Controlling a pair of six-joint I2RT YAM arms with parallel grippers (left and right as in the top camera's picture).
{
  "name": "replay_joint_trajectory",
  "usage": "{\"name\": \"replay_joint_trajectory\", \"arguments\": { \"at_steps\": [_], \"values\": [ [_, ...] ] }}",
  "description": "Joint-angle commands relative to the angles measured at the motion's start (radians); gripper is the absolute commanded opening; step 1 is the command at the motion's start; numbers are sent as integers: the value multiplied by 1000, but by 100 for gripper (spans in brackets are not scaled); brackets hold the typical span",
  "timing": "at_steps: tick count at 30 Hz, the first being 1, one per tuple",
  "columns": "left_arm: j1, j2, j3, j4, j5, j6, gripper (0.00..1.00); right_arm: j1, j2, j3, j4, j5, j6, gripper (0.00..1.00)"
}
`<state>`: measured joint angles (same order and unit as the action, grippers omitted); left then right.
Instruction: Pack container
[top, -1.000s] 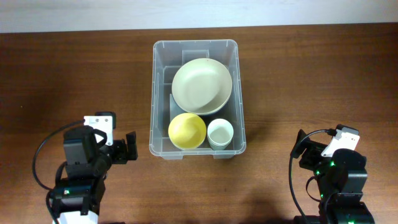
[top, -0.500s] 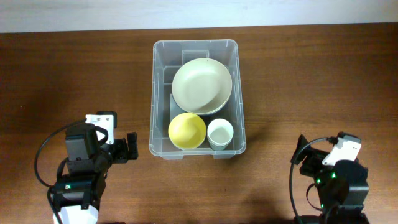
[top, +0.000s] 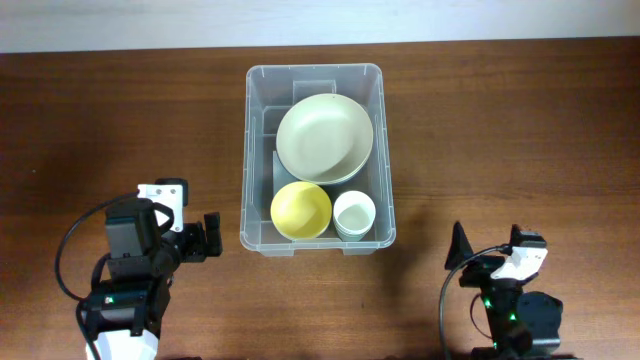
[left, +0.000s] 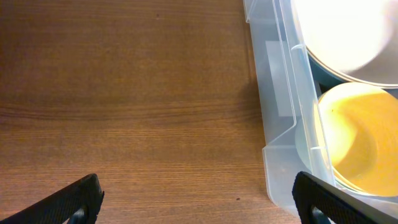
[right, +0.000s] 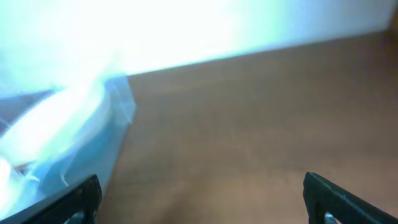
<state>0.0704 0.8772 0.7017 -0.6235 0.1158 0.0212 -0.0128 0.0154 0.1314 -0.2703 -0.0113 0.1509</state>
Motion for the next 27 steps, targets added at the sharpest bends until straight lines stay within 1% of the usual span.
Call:
{"name": "replay_joint_trajectory", "arguments": {
  "at_steps": [1, 3, 5, 7, 11, 12, 15, 27],
  "values": [
    [-3, 1, -4, 2, -7, -10, 99, 6, -12, -53, 142, -38, -136, 99],
    [-3, 1, -4, 2, -7, -10, 99, 6, -12, -89, 253, -38, -204, 99],
    [-3, 1, -4, 2, -7, -10, 99, 6, -12, -121, 330, -38, -261, 99],
    [-3, 1, -4, 2, -7, -10, 99, 6, -12, -126, 318, -38, -323, 99],
    [-3, 1, -4, 2, -7, -10, 99, 6, -12, -126, 227, -38, -426, 99],
    [-3, 1, -4, 2, -7, -10, 99, 6, -12, -126, 190, -37, -427, 99],
    [-3, 1, -4, 2, -7, -10, 99, 6, -12, -126, 195, -38, -381, 99],
    [-3, 1, -4, 2, -7, -10, 99, 6, -12, -126, 196, -38, -379, 99]
  ]
}}
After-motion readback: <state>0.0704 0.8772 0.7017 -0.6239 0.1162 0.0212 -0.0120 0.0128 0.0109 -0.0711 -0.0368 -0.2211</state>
